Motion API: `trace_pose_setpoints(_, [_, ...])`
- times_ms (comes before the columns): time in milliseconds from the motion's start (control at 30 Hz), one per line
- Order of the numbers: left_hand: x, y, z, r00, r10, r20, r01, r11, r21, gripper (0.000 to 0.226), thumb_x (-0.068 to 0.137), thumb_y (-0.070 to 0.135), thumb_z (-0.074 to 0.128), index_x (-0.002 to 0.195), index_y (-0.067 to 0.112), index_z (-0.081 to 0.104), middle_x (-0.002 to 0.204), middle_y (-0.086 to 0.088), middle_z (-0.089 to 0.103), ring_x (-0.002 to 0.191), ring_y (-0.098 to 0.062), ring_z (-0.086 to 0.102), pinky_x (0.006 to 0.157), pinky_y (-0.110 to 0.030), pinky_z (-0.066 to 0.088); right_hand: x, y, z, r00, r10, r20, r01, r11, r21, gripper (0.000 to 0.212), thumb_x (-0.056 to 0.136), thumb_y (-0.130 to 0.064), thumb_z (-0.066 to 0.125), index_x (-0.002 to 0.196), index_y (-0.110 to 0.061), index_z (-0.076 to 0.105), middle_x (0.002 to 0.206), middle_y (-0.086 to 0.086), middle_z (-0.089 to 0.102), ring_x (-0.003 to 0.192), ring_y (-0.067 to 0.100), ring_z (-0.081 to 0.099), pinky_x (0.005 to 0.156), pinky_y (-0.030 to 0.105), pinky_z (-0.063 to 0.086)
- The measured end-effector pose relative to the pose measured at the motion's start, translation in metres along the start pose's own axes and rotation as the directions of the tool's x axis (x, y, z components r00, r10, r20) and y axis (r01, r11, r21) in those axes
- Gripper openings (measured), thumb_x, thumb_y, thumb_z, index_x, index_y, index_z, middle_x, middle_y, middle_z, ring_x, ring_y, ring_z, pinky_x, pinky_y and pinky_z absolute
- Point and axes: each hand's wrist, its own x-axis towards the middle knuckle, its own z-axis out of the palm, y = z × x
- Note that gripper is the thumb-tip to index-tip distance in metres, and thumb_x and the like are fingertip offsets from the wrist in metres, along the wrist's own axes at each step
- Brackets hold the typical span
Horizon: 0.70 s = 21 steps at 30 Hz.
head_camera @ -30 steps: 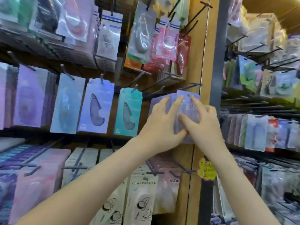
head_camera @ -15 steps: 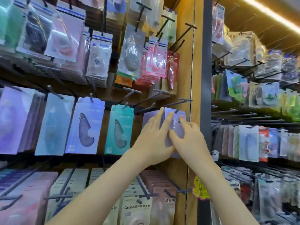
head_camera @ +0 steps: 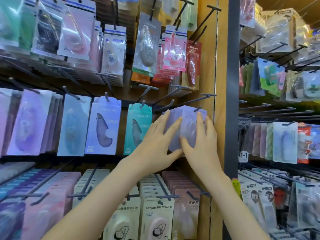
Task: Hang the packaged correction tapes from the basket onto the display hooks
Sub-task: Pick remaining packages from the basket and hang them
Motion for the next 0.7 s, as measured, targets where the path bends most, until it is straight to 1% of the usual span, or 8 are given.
trace_pose_setpoints(67, [-0.028, 0.002, -0.015, 0.994, -0.035, -0.106, 0.031, 0.999, -0.043, 0.060, 0.096, 0.044, 0.046, 0.150, 0.034, 0.022, 0.160, 0.007, 0.000, 0.145, -0.008, 0.002, 0.117, -0.028, 0.011, -0.014, -0.020, -0.003, 0.989, -0.110, -0.097, 0.116, 0.991, 0.059, 0.069, 0.092, -0.033, 0.052, 0.151, -0.016, 0.022, 0.156, 0.005, 0.022, 0.144, 0.016, 0.015, 0.115, 0.020, 0.008])
trace_pose_setpoints(133, [-0.065, 0.006, -0.030, 0.959, -0.158, -0.237, 0.123, 0.980, -0.155, 0.048, 0.098, 0.040, 0.043, 0.145, 0.033, 0.035, 0.155, 0.010, 0.024, 0.140, -0.001, 0.018, 0.108, -0.011, 0.017, -0.038, -0.050, -0.002, 0.973, -0.219, -0.075, 0.230, 0.949, 0.217, 0.060, 0.093, -0.032, 0.048, 0.148, -0.016, 0.031, 0.149, -0.004, 0.034, 0.139, 0.007, 0.026, 0.114, 0.014, 0.015])
trace_pose_setpoints(167, [-0.085, 0.007, -0.038, 0.933, -0.202, -0.298, 0.148, 0.970, -0.193, 0.044, 0.099, 0.038, 0.042, 0.142, 0.031, 0.039, 0.149, 0.011, 0.035, 0.135, 0.002, 0.027, 0.103, -0.004, 0.021, -0.053, -0.066, 0.002, 0.958, -0.286, -0.038, 0.284, 0.914, 0.291, 0.056, 0.093, -0.029, 0.047, 0.146, -0.015, 0.035, 0.146, -0.005, 0.038, 0.137, 0.006, 0.031, 0.114, 0.017, 0.022])
trace_pose_setpoints(267, [-0.147, -0.001, -0.063, 0.881, -0.294, -0.370, 0.228, 0.950, -0.212, 0.045, 0.094, 0.035, 0.041, 0.136, 0.023, 0.049, 0.135, 0.008, 0.051, 0.124, -0.003, 0.046, 0.101, -0.013, 0.034, -0.099, -0.117, 0.027, 0.903, -0.427, 0.048, 0.371, 0.830, 0.417, 0.048, 0.094, -0.018, 0.045, 0.141, -0.008, 0.043, 0.140, 0.003, 0.049, 0.132, 0.012, 0.042, 0.111, 0.027, 0.033])
trace_pose_setpoints(367, [-0.218, -0.024, -0.098, 0.842, -0.411, -0.351, 0.368, 0.912, -0.183, 0.038, 0.094, 0.028, 0.041, 0.127, 0.015, 0.054, 0.121, 0.002, 0.060, 0.111, -0.012, 0.057, 0.095, -0.030, 0.044, -0.153, -0.176, 0.066, 0.870, -0.465, 0.166, 0.303, 0.769, 0.563, 0.048, 0.091, -0.007, 0.045, 0.139, -0.004, 0.044, 0.135, 0.009, 0.052, 0.127, 0.017, 0.047, 0.111, 0.027, 0.033])
trace_pose_setpoints(500, [-0.341, -0.060, -0.166, 0.743, -0.616, -0.261, 0.638, 0.770, -0.001, 0.023, 0.096, 0.017, 0.049, 0.118, 0.014, 0.054, 0.112, -0.003, 0.062, 0.101, -0.019, 0.059, 0.085, -0.037, 0.046, -0.247, -0.276, 0.120, 0.758, -0.518, 0.397, 0.085, 0.681, 0.728, 0.058, 0.086, -0.001, 0.045, 0.143, -0.002, 0.037, 0.136, 0.014, 0.050, 0.128, 0.019, 0.043, 0.110, 0.017, 0.026])
trace_pose_setpoints(633, [-0.496, -0.087, -0.231, 0.592, -0.794, -0.137, 0.803, 0.566, 0.187, 0.027, 0.095, 0.020, 0.049, 0.120, 0.012, 0.056, 0.109, -0.007, 0.061, 0.098, -0.024, 0.060, 0.079, -0.031, 0.042, -0.359, -0.366, 0.168, 0.505, -0.601, 0.619, -0.120, 0.662, 0.740, 0.052, 0.099, -0.019, 0.044, 0.149, -0.015, 0.029, 0.145, 0.004, 0.041, 0.133, 0.014, 0.037, 0.108, 0.022, 0.030])
trace_pose_setpoints(700, [-0.573, -0.091, -0.251, 0.446, -0.894, -0.045, 0.871, 0.422, 0.251, 0.029, 0.094, 0.024, 0.050, 0.121, 0.013, 0.055, 0.110, -0.006, 0.060, 0.097, -0.026, 0.061, 0.079, -0.033, 0.043, -0.417, -0.402, 0.189, 0.381, -0.615, 0.691, -0.172, 0.686, 0.706, 0.051, 0.101, -0.022, 0.045, 0.150, -0.018, 0.028, 0.147, 0.000, 0.038, 0.134, 0.011, 0.034, 0.108, 0.021, 0.029])
